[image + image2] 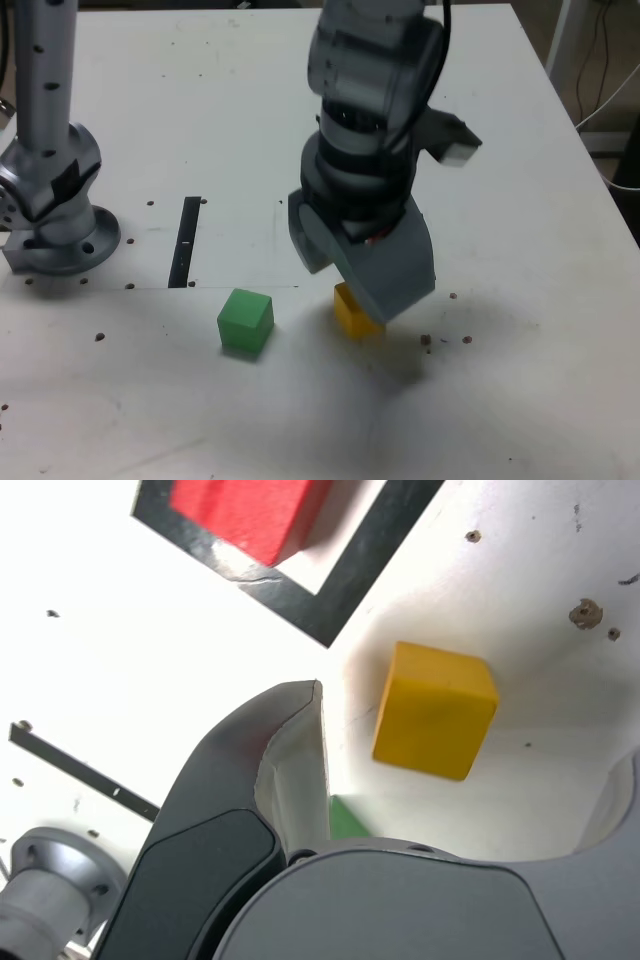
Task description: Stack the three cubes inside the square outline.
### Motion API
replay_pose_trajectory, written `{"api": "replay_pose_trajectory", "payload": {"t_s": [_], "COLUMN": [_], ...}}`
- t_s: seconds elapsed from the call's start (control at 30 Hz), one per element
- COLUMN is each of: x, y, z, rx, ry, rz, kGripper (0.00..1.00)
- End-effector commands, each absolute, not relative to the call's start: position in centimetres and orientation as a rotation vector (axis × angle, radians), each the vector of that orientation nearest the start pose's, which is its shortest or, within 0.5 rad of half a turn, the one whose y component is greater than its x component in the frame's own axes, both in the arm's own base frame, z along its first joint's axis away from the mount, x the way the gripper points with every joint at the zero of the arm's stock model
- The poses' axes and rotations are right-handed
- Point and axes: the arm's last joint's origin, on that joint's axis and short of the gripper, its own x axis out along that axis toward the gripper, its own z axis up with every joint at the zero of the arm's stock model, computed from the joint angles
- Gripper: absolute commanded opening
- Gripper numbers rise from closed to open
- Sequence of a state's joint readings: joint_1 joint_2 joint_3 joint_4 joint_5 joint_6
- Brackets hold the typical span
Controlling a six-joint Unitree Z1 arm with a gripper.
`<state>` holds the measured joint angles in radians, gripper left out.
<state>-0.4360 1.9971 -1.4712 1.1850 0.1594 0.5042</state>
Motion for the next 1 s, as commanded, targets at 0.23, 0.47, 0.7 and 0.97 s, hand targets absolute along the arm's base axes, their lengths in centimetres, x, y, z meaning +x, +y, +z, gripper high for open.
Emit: {"api": "replay_pose_trajectory", "payload": {"t_s": [0.23, 0.47, 0.7, 0.97], "x": [32.1, 32.4, 32.4, 32.4], "y": [-14.4, -14.5, -14.5, -14.6], "z": [22.0, 21.2, 20.6, 20.6], "rx": [0.881, 0.879, 0.865, 0.865], "ry": [1.612, 1.626, 1.655, 1.654], "rz": [-0.629, -0.629, -0.600, -0.567], "kGripper": [0.98, 0.93, 0.69, 0.40]}}
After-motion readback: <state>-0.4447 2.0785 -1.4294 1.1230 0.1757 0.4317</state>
